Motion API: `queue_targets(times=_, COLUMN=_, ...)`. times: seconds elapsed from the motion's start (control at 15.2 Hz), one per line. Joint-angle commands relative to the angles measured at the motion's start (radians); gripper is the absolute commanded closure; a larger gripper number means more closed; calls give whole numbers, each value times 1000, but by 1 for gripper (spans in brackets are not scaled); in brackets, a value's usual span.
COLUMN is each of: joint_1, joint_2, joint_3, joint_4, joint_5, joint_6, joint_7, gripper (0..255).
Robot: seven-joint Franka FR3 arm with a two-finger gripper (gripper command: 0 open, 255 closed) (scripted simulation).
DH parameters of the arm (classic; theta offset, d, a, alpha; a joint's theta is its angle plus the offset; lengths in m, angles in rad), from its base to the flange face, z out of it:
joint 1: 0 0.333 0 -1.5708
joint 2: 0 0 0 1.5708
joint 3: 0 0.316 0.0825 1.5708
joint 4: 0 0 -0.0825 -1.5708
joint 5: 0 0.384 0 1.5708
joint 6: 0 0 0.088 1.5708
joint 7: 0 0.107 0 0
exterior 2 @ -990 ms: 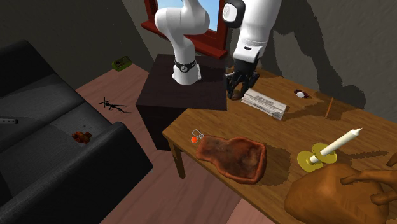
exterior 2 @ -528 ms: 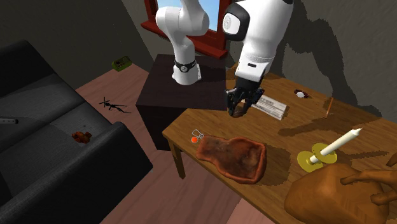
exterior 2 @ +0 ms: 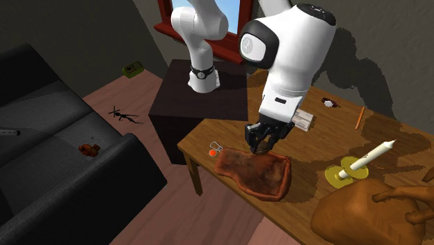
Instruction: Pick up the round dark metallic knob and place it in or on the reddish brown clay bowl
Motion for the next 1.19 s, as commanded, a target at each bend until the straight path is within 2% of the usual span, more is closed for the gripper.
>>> queue_targets(times=0.0, joint_1=5, joint_2=34, joint_3=-9, joint_4=16, joint_5=-38, joint_6=4, joint_7=19, gripper=255)
queue_targets(times=0.86, joint_1=68, joint_2=187, joint_3=-88, joint_4=-12, joint_5=-248, joint_6=115, joint_7=182, gripper=255)
queue_targets(times=1.12, joint_1=69, joint_2=187, joint_3=-89, joint_4=-12, joint_5=-248, joint_6=116, joint_7=181, gripper=255)
